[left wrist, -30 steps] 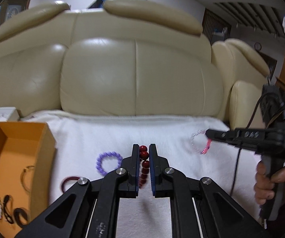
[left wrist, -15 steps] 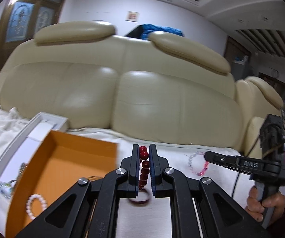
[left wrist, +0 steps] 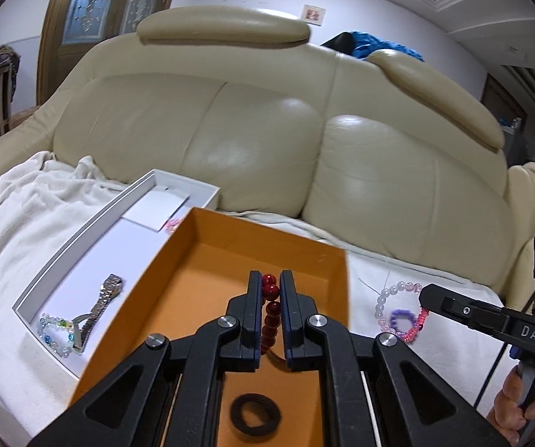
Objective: Organize jewelry
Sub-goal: 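Carry both bead bracelets into the orange box and open both tools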
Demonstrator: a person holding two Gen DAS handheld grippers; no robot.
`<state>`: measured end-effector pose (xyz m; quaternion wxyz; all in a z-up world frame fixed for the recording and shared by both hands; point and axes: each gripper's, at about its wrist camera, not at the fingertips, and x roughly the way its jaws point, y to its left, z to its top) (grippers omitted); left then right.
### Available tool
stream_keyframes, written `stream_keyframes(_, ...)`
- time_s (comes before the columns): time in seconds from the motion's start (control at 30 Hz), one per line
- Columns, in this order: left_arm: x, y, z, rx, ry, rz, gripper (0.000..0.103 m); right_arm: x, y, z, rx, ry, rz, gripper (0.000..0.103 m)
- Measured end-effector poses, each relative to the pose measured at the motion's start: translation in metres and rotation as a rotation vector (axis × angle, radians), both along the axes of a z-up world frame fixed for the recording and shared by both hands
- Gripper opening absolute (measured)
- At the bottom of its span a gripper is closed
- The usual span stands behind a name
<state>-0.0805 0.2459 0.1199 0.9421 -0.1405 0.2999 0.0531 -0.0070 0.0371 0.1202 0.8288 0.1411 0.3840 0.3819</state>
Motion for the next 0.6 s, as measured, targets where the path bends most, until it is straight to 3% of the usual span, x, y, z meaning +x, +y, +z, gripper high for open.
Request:
stream_keyframes(0.33, 0.017, 0.028, -0.017, -0.049, 0.039, 0.047, 0.009, 0.027, 0.034, -0.012, 0.003, 0.027, 0.005, 0.009)
stream_keyframes(0.6, 0.030, 0.029, -0.031, -0.021, 0.102, 0.073, 0.009, 0.053, 0.056, -0.019, -0.023, -0.010, -0.059, 0.009)
